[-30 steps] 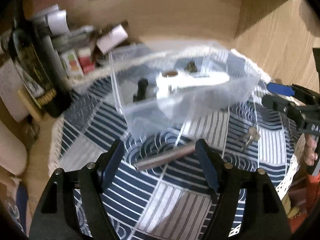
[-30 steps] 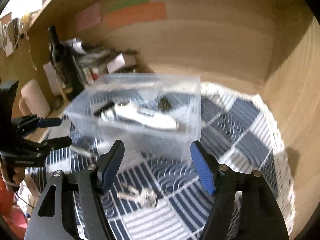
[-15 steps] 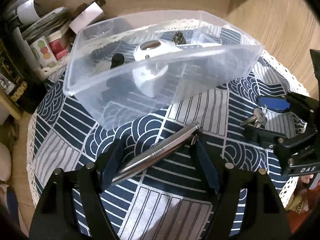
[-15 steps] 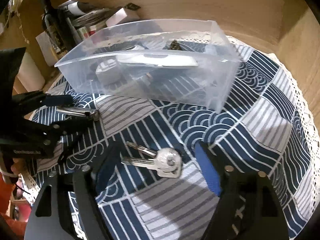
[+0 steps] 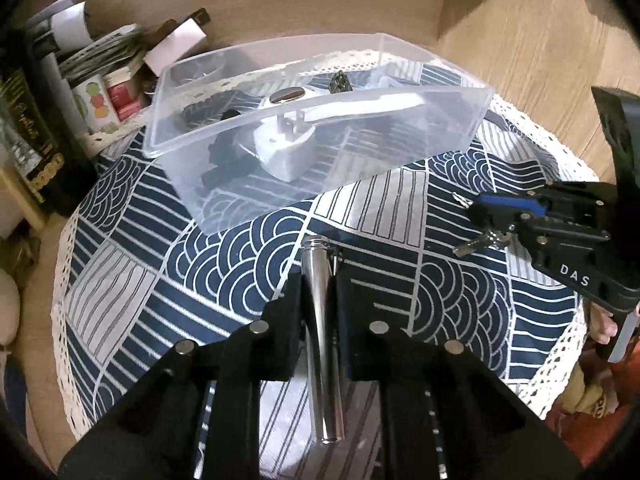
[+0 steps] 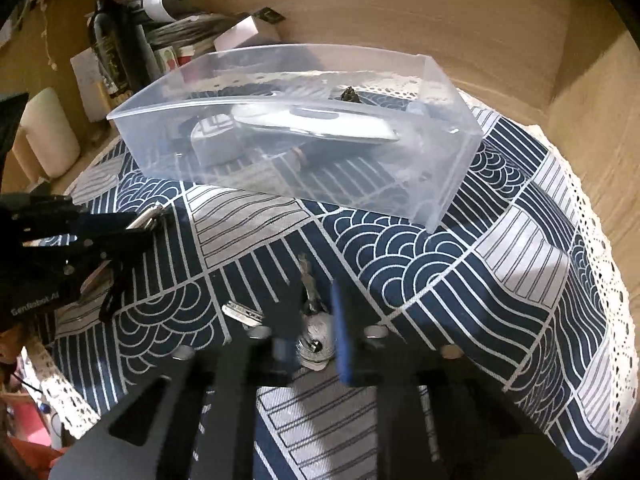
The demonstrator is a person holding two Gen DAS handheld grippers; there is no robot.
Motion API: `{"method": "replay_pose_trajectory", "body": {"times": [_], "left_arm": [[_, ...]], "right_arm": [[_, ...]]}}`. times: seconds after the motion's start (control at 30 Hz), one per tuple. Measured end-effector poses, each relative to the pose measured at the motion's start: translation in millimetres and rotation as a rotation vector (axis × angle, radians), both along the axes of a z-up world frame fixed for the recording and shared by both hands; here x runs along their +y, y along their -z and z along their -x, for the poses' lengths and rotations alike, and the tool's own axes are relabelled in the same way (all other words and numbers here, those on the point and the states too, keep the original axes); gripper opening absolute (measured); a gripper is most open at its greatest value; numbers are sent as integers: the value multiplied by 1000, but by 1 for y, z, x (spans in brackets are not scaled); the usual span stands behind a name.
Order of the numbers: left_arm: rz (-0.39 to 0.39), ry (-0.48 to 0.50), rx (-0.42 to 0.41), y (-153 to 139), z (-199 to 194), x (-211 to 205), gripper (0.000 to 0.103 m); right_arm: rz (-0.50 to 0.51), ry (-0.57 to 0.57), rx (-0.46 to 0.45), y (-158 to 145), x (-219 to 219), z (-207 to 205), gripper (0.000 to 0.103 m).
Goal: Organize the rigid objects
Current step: 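Grasp the silver metal rod with the left gripper while the right grasps the keys, then lower the rod into the box with the left gripper while the right drops the keys in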
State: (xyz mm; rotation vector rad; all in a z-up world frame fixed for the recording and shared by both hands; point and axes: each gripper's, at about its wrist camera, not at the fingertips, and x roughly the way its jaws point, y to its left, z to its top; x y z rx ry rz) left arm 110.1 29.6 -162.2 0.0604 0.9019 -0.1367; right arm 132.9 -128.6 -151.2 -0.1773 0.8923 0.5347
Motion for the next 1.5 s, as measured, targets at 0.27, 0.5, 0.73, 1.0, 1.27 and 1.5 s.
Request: {"method": "replay_pose_trajectory", "body": {"times": [0.27, 0.5, 0.73, 1.0, 1.27, 1.5], "left_arm": [[50, -76, -92, -27, 23, 17, 16], [67, -111, -194, -59, 38, 22, 15], [79, -126, -280, -88, 38, 22, 15], [81, -159, -358, -119, 26, 31, 15], [89, -197, -393, -136, 0, 47, 15], [54, -214, -342, -121, -35, 55, 15]], "right_arm": [[-57, 10, -12, -9, -9, 9, 8], [-115, 12, -107, -41, -15, 14, 6], [-150, 7, -197, -71, -15, 17, 6], [-196, 18, -324, -115, -22, 10, 6], [-211, 23, -417, -146, -18, -10, 6], [-164, 30, -413, -139, -9, -39, 6]]}}
